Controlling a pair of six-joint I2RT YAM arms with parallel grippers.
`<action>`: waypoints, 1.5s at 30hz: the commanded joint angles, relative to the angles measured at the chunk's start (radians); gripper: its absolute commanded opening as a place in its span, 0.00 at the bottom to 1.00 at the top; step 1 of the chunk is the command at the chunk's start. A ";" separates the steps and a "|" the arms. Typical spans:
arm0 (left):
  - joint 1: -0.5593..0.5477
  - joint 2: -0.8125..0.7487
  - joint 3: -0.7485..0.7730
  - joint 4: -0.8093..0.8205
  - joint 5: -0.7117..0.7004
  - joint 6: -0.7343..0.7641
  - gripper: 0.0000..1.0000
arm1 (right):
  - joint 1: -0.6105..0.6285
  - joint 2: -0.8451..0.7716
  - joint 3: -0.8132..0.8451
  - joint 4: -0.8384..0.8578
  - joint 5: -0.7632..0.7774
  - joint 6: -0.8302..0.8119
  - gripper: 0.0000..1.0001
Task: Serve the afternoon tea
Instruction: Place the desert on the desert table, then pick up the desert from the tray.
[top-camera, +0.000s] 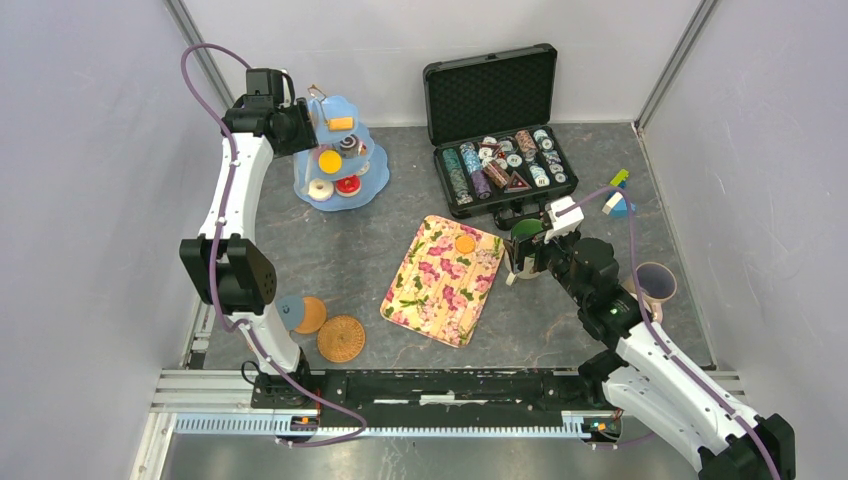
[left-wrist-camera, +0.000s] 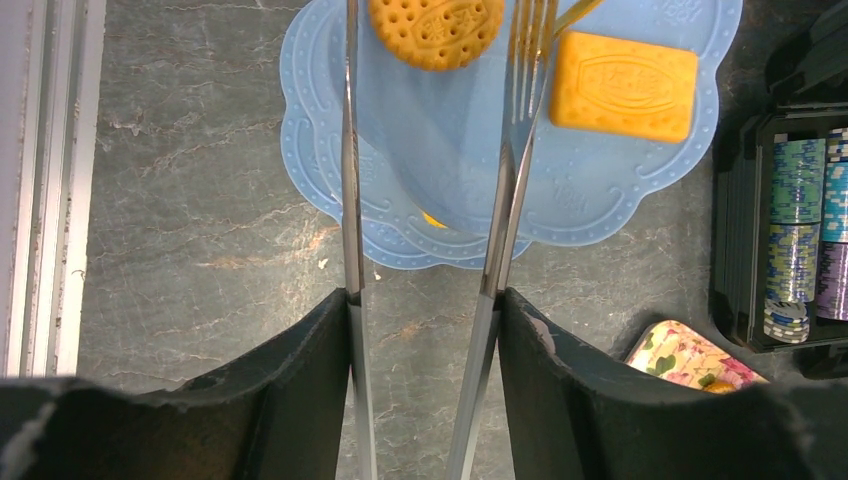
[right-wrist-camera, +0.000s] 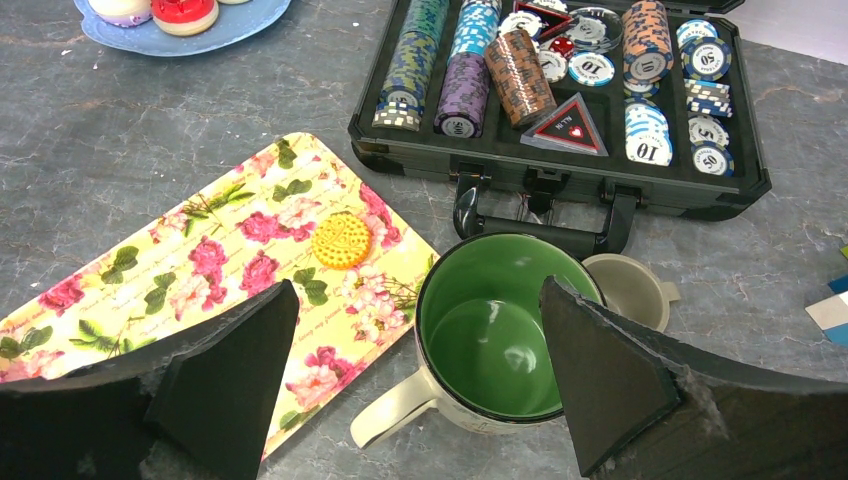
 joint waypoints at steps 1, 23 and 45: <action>0.003 -0.042 0.049 0.010 -0.013 0.031 0.59 | -0.001 -0.010 0.005 0.027 -0.004 -0.014 0.98; 0.002 -0.428 -0.250 0.034 -0.031 -0.009 0.56 | -0.002 -0.008 0.006 0.022 -0.025 0.001 0.98; -0.899 -0.135 -0.472 0.124 -0.117 -0.070 0.57 | -0.001 -0.050 0.002 -0.008 -0.015 0.002 0.98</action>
